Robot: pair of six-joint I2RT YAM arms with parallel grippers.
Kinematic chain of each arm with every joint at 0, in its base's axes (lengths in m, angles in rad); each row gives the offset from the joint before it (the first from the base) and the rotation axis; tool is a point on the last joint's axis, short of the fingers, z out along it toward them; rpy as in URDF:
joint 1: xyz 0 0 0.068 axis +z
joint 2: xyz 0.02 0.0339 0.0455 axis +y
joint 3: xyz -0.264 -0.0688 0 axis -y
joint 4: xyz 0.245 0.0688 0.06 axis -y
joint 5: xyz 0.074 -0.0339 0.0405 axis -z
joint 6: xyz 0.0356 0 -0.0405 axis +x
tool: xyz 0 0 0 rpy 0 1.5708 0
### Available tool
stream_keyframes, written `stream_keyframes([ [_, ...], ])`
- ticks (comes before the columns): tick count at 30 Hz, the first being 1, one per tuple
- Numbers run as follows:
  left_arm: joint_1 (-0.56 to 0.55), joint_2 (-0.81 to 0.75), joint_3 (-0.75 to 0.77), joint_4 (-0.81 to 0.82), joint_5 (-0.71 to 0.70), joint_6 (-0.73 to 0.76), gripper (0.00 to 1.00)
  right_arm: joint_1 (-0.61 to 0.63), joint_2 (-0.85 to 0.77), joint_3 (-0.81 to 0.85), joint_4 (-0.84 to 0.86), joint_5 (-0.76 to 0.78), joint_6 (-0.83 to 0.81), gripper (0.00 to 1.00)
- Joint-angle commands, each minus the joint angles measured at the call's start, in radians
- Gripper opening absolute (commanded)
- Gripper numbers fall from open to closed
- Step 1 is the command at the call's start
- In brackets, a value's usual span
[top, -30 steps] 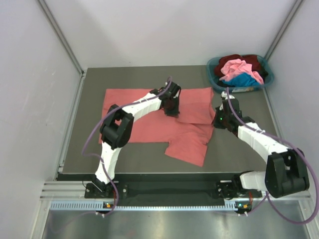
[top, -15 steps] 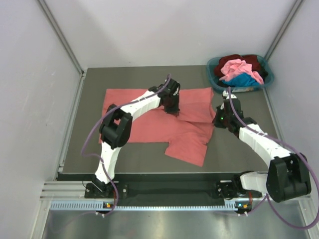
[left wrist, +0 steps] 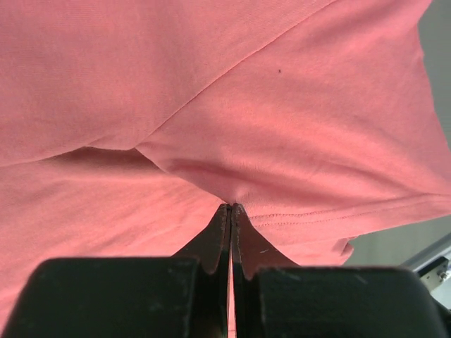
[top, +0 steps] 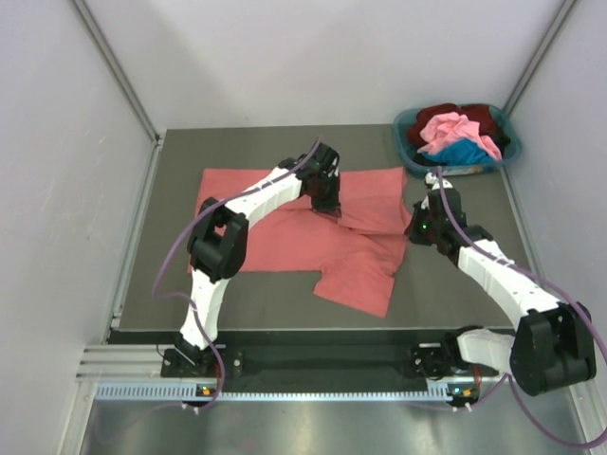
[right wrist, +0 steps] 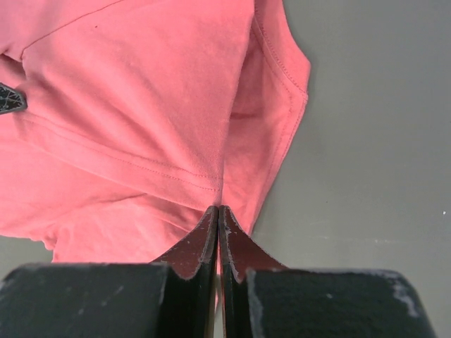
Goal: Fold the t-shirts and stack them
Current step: Fold the tshirt
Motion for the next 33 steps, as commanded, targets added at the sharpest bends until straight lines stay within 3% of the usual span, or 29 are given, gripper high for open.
stream_keyframes([
  [1, 0.011, -0.018, 0.035, -0.035, 0.057, -0.006, 0.00, 0.010, -0.015, 0.043, -0.030, 0.016, 0.005, 0.00],
  [11, 0.011, -0.014, -0.052, -0.067, 0.029, 0.057, 0.00, 0.029, 0.024, -0.029, 0.006, 0.000, -0.012, 0.00],
  [14, 0.011, -0.002, -0.075, -0.078, 0.032, 0.055, 0.06, 0.032, 0.046, -0.045, 0.006, -0.026, -0.015, 0.01],
  [17, 0.011, -0.010, -0.109, -0.069, 0.020, 0.055, 0.10, 0.030, 0.046, -0.046, -0.014, -0.026, -0.018, 0.09],
  [18, 0.011, -0.025, -0.118, -0.061, 0.012, 0.055, 0.17, 0.032, 0.044, -0.043, -0.022, -0.024, -0.018, 0.12],
  [21, 0.011, -0.048, -0.126, -0.061, -0.014, 0.057, 0.25, 0.030, 0.040, -0.022, -0.063, 0.015, -0.009, 0.31],
  [25, 0.023, -0.074, -0.113, -0.066, -0.021, 0.081, 0.33, 0.032, 0.058, 0.041, -0.056, 0.037, -0.004, 0.34],
  [28, 0.076, -0.116, -0.138, -0.048, -0.032, 0.087, 0.33, 0.029, 0.124, 0.102, -0.001, 0.057, -0.012, 0.32],
  [33, 0.282, -0.197, -0.243, 0.038, -0.037, 0.075, 0.33, 0.030, 0.276, 0.166, 0.128, 0.020, 0.007, 0.30],
])
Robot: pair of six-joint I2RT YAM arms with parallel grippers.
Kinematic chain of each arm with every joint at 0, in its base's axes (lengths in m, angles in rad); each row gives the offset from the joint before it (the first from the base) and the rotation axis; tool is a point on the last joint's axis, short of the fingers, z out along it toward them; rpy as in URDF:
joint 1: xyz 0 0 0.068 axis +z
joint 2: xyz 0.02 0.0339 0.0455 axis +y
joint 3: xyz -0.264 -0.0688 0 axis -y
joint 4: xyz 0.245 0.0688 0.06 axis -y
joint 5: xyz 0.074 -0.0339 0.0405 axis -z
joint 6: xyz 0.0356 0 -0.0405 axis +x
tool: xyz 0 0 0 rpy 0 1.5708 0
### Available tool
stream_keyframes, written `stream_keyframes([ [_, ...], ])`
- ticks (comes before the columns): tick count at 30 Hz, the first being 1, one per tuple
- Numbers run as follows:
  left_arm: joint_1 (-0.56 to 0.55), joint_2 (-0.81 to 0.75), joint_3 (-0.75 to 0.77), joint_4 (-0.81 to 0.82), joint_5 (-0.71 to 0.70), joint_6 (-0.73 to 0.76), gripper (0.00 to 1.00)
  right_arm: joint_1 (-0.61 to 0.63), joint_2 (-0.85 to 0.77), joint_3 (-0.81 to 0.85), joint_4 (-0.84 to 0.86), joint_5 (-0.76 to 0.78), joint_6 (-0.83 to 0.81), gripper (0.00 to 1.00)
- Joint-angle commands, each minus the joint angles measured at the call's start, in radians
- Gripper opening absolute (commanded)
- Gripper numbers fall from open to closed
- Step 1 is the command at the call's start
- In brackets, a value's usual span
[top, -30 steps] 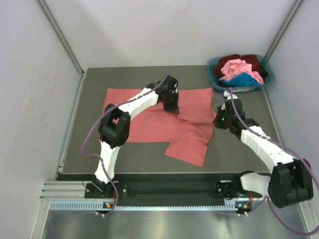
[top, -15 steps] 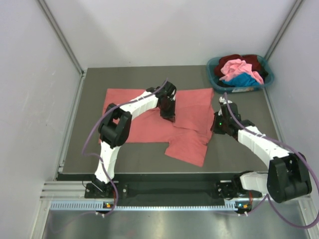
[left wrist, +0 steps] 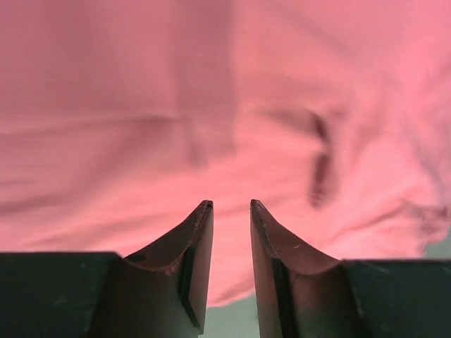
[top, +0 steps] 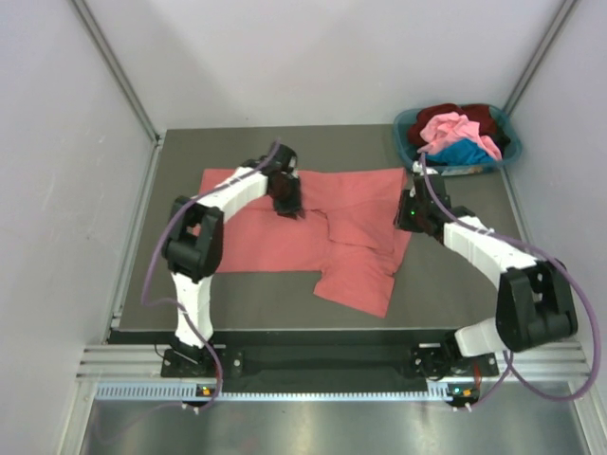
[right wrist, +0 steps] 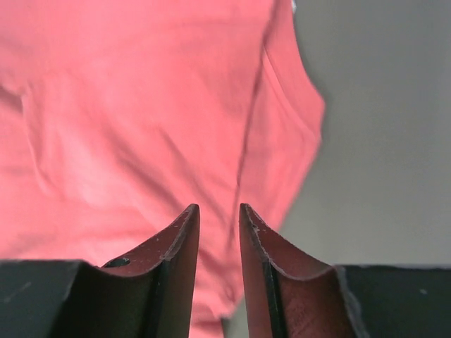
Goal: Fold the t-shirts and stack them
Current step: Fold the tshirt
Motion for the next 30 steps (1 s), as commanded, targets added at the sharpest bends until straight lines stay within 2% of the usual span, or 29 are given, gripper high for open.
stream_keyframes([
  [1, 0.161, -0.114, -0.092, 0.088, -0.023, -0.002, 0.33, 0.009, 0.093, 0.052, 0.125, -0.007, 0.021, 0.30],
  [5, 0.342, -0.117, -0.151, 0.168, -0.052, -0.023, 0.33, -0.002, 0.191, 0.067, 0.177, 0.038, 0.035, 0.27],
  [9, 0.436, -0.062, -0.163, 0.180, -0.091, -0.060, 0.33, -0.016, 0.251, 0.055, 0.206, 0.099, 0.045, 0.24],
  [14, 0.459, -0.038, -0.209, 0.184, -0.184, -0.091, 0.33, -0.036, 0.276, 0.020, 0.212, 0.202, 0.081, 0.24],
  [15, 0.461, -0.035, -0.226, 0.185, -0.244, -0.105, 0.33, -0.046, 0.274, 0.009, 0.212, 0.205, 0.085, 0.24],
  [17, 0.461, -0.022, -0.234, 0.175, -0.270, -0.122, 0.32, -0.055, 0.265, 0.004, 0.209, 0.205, 0.095, 0.25],
  [20, 0.502, -0.024, -0.221, 0.155, -0.264, -0.143, 0.31, -0.054, 0.241, 0.035, 0.168, 0.198, 0.088, 0.27],
  [24, 0.502, -0.131, -0.215, 0.165, -0.198, -0.129, 0.36, -0.054, 0.144, 0.079, 0.065, 0.143, 0.073, 0.31],
  [27, 0.502, -0.215, -0.200, 0.137, -0.123, -0.100, 0.40, -0.031, 0.077, 0.110, -0.042, 0.098, 0.084, 0.38],
  [30, 0.502, -0.301, -0.210, 0.062, -0.160, -0.073, 0.41, 0.022, -0.020, 0.072, -0.173, 0.127, 0.156, 0.46],
])
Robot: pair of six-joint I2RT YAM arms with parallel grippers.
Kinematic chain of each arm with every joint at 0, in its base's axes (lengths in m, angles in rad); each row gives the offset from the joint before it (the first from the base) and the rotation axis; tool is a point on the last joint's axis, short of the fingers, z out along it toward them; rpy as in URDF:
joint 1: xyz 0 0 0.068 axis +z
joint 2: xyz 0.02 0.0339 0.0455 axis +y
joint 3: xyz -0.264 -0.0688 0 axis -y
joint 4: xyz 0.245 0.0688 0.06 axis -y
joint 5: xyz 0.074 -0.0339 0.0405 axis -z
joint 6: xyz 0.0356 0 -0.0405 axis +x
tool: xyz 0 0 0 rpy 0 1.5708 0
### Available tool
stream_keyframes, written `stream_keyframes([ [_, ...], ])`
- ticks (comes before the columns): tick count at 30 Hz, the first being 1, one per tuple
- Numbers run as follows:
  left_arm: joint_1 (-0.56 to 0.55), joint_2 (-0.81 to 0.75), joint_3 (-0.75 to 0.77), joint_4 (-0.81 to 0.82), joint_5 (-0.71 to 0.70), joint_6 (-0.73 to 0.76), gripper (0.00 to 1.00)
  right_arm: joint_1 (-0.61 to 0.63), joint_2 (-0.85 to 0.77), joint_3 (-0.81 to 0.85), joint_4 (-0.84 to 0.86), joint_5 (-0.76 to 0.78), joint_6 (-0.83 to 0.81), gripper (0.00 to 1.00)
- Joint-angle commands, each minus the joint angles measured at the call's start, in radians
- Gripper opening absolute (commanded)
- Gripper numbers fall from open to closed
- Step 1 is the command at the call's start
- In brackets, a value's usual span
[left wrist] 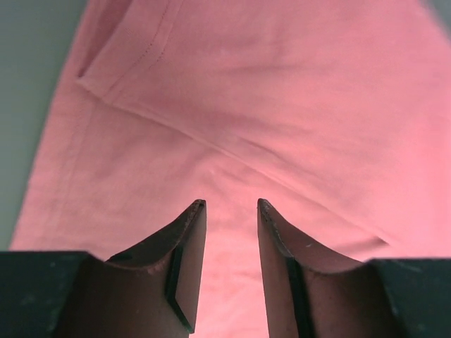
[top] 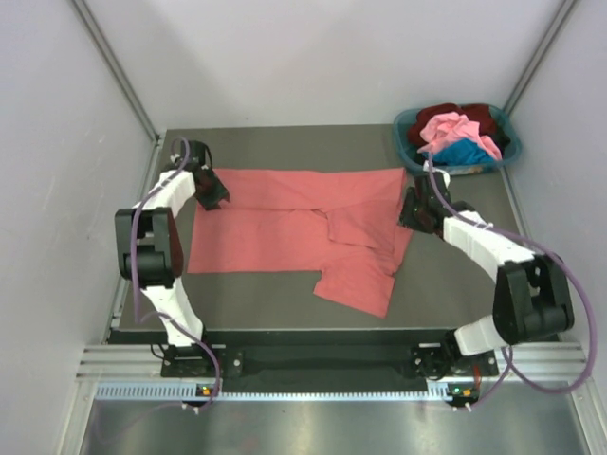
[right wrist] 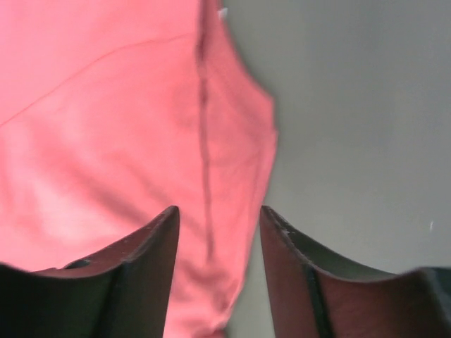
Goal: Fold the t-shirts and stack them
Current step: Fold the tshirt
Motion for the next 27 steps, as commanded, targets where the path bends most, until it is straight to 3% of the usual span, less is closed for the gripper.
stream_keyframes([
  [1, 0.007, -0.174, -0.025, -0.063, -0.022, 0.041, 0.40, 0.065, -0.146, -0.007, -0.175, -0.004, 0.112, 0.52],
  [5, 0.065, -0.363, -0.245, 0.014, 0.013, 0.006, 0.43, 0.166, -0.286, -0.159, -0.186, -0.030, 0.267, 0.64],
  [8, 0.139, -0.444, -0.387, 0.047, 0.125, -0.028, 0.47, 0.243, -0.354, -0.263, -0.201, -0.015, 0.394, 0.65],
  [14, 0.210, -0.541, -0.552, 0.052, 0.131, -0.054, 0.52, 0.430, -0.375, -0.374, -0.204, 0.025, 0.565, 0.60],
  [20, 0.228, -0.552, -0.579, 0.052, 0.094, -0.096, 0.53, 0.609, -0.326, -0.377, -0.222, 0.088, 0.738, 0.59],
  [27, 0.230, -0.572, -0.587, 0.038, 0.018, -0.102, 0.53, 0.693, -0.275, -0.392, -0.235, 0.120, 0.842, 0.54],
])
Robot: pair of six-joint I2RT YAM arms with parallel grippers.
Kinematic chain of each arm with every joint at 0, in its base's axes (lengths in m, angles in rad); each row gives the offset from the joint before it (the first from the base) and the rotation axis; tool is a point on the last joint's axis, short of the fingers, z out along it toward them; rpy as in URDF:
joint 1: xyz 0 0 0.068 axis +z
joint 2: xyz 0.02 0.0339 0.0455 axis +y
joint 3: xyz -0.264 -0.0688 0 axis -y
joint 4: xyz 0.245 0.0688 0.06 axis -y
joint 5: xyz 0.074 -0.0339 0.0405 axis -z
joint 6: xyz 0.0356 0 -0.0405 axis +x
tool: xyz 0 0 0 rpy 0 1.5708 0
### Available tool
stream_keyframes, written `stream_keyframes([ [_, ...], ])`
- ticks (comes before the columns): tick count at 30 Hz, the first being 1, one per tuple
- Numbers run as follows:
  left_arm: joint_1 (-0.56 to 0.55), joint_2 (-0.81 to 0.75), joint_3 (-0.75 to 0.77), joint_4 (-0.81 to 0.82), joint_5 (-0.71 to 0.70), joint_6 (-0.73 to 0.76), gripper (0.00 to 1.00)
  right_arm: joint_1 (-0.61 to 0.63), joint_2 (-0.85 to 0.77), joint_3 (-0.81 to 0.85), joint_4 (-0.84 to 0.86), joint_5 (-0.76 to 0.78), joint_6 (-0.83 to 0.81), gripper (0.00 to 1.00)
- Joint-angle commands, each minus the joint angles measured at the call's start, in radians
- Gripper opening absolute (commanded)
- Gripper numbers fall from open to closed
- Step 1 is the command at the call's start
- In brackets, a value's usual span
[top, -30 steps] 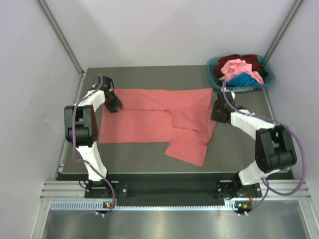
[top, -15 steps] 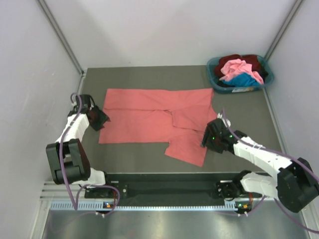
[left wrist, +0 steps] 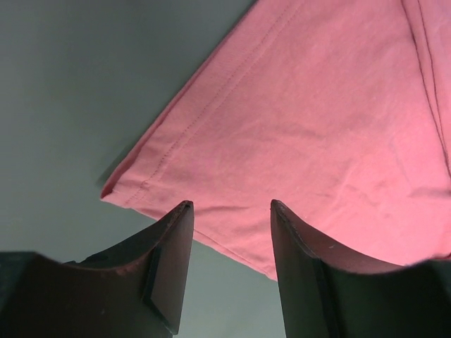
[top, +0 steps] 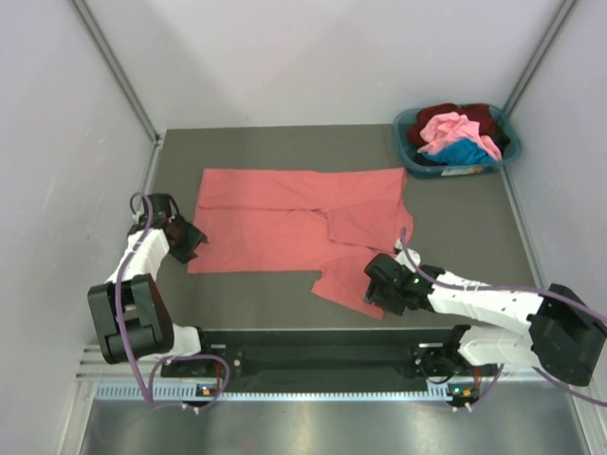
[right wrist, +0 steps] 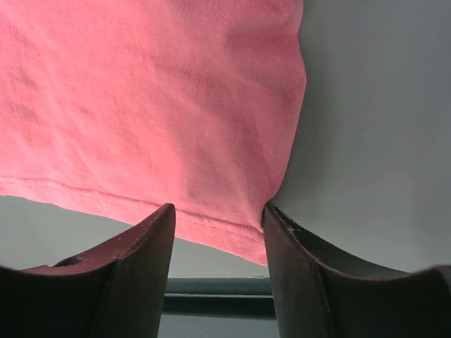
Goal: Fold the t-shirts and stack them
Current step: Fold the tshirt
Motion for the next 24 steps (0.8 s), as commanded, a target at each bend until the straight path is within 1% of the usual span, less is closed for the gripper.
stream_keyframes([
  [1, 0.008, -0.035, 0.001, -0.003, -0.061, -0.032, 0.53, 0.041, 0.037, -0.005, -0.034, 0.033, 0.096, 0.53],
  [3, 0.007, -0.044, 0.016, -0.020, -0.092, -0.029, 0.53, 0.051, 0.040, 0.009, -0.054, 0.042, 0.101, 0.52],
  [6, 0.007, -0.063, 0.030, -0.046, -0.190, -0.034, 0.53, 0.051, 0.037, 0.039, -0.109, 0.063, 0.109, 0.53],
  [9, 0.008, -0.083, 0.033, -0.071, -0.233, -0.057, 0.52, 0.058, 0.013, 0.062, -0.164, 0.071, 0.135, 0.54],
  [15, 0.007, -0.113, -0.001, -0.068, -0.232, -0.087, 0.50, 0.084, -0.010, 0.069, -0.223, 0.072, 0.164, 0.56],
  [19, 0.008, -0.113, 0.002, -0.085, -0.259, -0.107, 0.50, 0.123, -0.003, 0.072, -0.177, 0.057, 0.201, 0.53],
  [24, 0.007, -0.109, -0.005, -0.092, -0.249, -0.116, 0.49, 0.167, 0.062, 0.072, -0.163, 0.057, 0.245, 0.51],
])
